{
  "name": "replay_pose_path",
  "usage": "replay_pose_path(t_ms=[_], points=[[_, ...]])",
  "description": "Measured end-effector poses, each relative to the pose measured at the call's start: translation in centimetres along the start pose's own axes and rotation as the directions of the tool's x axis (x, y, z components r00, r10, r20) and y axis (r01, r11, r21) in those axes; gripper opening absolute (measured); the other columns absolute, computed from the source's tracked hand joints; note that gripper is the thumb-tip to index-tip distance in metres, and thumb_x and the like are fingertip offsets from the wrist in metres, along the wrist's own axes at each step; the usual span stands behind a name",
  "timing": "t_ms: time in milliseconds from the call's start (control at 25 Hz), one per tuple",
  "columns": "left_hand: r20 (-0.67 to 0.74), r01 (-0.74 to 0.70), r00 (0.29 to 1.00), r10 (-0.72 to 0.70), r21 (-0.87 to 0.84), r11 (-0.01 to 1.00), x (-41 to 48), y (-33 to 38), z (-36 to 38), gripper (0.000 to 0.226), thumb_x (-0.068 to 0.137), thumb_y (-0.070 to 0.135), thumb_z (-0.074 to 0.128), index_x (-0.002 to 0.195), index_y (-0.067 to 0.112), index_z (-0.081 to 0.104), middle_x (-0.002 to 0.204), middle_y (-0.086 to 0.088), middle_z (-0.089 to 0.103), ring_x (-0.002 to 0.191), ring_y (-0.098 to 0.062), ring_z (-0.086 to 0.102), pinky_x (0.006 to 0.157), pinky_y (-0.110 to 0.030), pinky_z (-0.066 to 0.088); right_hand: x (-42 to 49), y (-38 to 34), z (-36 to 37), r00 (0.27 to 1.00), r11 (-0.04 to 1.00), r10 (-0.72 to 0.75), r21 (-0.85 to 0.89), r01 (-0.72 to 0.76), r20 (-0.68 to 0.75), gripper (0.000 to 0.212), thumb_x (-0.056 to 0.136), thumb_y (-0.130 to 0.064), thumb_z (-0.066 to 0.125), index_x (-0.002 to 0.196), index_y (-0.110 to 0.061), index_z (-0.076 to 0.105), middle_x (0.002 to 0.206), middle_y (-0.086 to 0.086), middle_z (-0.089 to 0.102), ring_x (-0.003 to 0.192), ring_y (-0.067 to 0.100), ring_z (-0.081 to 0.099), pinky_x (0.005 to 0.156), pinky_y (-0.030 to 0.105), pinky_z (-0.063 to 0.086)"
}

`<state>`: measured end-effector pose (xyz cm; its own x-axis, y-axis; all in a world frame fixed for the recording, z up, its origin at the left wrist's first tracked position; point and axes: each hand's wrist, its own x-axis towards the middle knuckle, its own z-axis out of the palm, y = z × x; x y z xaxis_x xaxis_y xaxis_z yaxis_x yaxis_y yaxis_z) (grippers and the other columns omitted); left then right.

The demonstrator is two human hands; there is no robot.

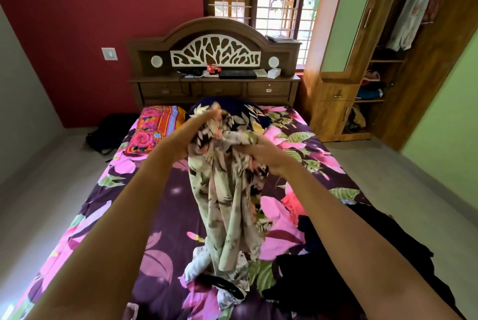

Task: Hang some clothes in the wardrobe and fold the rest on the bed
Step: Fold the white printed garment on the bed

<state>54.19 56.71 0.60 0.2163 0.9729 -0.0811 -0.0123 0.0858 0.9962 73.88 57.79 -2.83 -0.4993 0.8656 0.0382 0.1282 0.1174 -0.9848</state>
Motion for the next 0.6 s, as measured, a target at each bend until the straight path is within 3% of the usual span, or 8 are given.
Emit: replay_pose_path(t_ms=[80,160,200,280,320,400,520,600], points=[[0.066,0.053,0.995,-0.081,0.349,0.936,0.1,-1.6,0.4,0.065,0.064,0.061,0.071,0.108,0.015,0.061,0.099,-0.006,0.066,0.087,-0.016,0.066,0.079,-0.031,0.055,0.6,-1.7,-0.5,0.993,0.984,-0.036,0.17,0.055,-0.115,0.009,0.09,-0.007,0.059,0.096,-0.013,0.061,0.089,0.003,0.066,0.081,0.014,0.064,0.085,0.032,0.051],[0.133,-0.05,0.991,-0.017,0.485,0.873,0.0,-2.2,2.1,0.04,0.071,0.041,0.077,0.102,0.02,0.062,0.096,0.001,0.068,0.087,-0.007,0.066,0.08,-0.022,0.053,1.3,-3.1,-0.2,0.988,0.971,-0.079,0.213,0.106,-0.134,0.013,0.089,-0.002,0.059,0.095,-0.013,0.062,0.087,0.002,0.068,0.08,0.013,0.066,0.083,0.03,0.053],[0.136,-0.102,0.99,0.045,0.443,0.891,-0.2,-2.0,3.1,0.019,0.079,0.023,0.072,0.095,0.022,0.062,0.089,0.004,0.068,0.079,-0.001,0.066,0.074,-0.016,0.052,1.5,-3.4,-0.1,0.982,0.971,-0.112,0.193,0.14,-0.15,0.015,0.088,0.001,0.06,0.095,-0.013,0.062,0.088,0.002,0.067,0.081,0.012,0.066,0.081,0.028,0.054],[0.071,-0.112,0.993,0.098,0.223,0.968,0.0,-1.7,3.8,0.015,0.085,0.005,0.064,0.088,0.02,0.063,0.077,0.005,0.069,0.068,-0.002,0.066,0.067,-0.018,0.053,1.5,-3.2,-0.8,0.964,0.955,-0.144,0.223,0.194,-0.223,0.02,0.084,-0.001,0.065,0.099,-0.013,0.062,0.094,0.005,0.067,0.085,0.015,0.065,0.081,0.029,0.054],[0.033,-0.086,0.996,0.083,0.086,0.993,0.3,-1.8,3.5,0.012,0.083,0.007,0.065,0.084,0.019,0.064,0.072,0.005,0.07,0.064,-0.006,0.067,0.063,-0.021,0.054,1.2,-2.7,-1.5,0.967,0.945,-0.119,0.272,0.18,-0.227,0.026,0.08,-0.006,0.07,0.103,-0.015,0.062,0.098,0.006,0.067,0.089,0.017,0.065,0.083,0.031,0.054],[0.007,-0.006,1.0,0.007,-0.116,0.993,0.9,-1.5,2.9,0.005,0.075,0.023,0.072,0.073,0.019,0.069,0.064,0.003,0.066,0.054,-0.011,0.062,0.049,-0.021,0.048,0.2,-0.9,-2.4,0.998,0.965,-0.022,0.259,0.038,-0.063,0.041,0.076,-0.013,0.073,0.113,-0.017,0.056,0.105,0.004,0.065,0.095,0.018,0.063,0.087,0.034,0.053],[-0.003,-0.038,0.999,0.04,-0.416,0.908,1.3,-0.4,3.1,0.02,0.083,0.021,0.058,0.068,0.013,0.068,0.062,-0.001,0.064,0.054,-0.013,0.062,0.051,-0.022,0.051,-1.1,2.6,-0.8,0.959,0.981,0.188,-0.087,-0.173,0.212,0.037,0.078,-0.004,0.072,0.108,-0.017,0.054,0.103,0.003,0.063,0.094,0.017,0.063,0.087,0.03,0.054],[-0.021,-0.078,0.996,0.081,-0.59,0.803,1.6,0.2,3.5,0.026,0.09,0.019,0.047,0.072,0.011,0.064,0.064,-0.003,0.064,0.059,-0.016,0.063,0.057,-0.024,0.054,-1.2,4.1,0.6,0.959,0.976,0.216,-0.041,-0.212,0.184,0.023,0.081,-0.018,0.071,0.101,-0.017,0.06,0.103,0.01,0.065,0.094,0.026,0.063,0.091,0.041,0.052]])
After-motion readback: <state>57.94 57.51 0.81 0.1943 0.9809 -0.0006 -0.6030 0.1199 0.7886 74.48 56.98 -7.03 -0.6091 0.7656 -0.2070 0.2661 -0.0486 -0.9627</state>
